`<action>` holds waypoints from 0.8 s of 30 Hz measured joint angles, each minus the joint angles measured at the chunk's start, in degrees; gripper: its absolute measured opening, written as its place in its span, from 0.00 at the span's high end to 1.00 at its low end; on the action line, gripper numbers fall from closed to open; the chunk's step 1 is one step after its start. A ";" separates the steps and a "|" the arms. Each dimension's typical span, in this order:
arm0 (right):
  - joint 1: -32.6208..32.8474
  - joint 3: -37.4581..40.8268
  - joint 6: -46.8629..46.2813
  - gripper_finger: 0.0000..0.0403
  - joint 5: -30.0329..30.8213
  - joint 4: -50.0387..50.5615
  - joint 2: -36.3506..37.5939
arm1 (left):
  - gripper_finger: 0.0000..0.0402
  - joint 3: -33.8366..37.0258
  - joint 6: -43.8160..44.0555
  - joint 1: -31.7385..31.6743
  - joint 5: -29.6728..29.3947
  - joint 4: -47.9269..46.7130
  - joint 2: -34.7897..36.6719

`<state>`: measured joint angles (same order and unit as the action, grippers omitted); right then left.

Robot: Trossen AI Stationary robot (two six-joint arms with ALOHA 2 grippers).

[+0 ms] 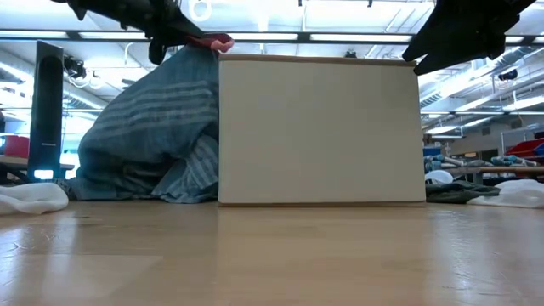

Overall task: Sort clothes
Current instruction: Put the red sock into the bin

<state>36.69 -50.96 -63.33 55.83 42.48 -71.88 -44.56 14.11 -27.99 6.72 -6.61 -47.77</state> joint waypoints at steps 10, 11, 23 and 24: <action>0.00 0.00 0.24 0.40 0.00 -0.05 -0.02 | 0.91 0.00 -0.19 0.00 0.00 -0.49 -0.02; 0.00 0.00 0.24 0.40 0.00 -0.07 -0.02 | 0.91 0.00 -0.20 0.00 0.02 -0.48 -0.02; 0.00 0.00 0.31 0.40 0.00 -0.20 -0.02 | 0.91 0.02 -0.31 0.00 0.94 -0.59 -0.02; 0.00 0.00 0.32 0.40 0.00 -0.20 -0.02 | 0.91 0.02 -0.31 0.00 0.94 -0.59 -0.02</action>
<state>36.69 -50.96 -63.01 55.83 42.28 -71.90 -44.53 13.80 -27.99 7.66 -7.20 -47.79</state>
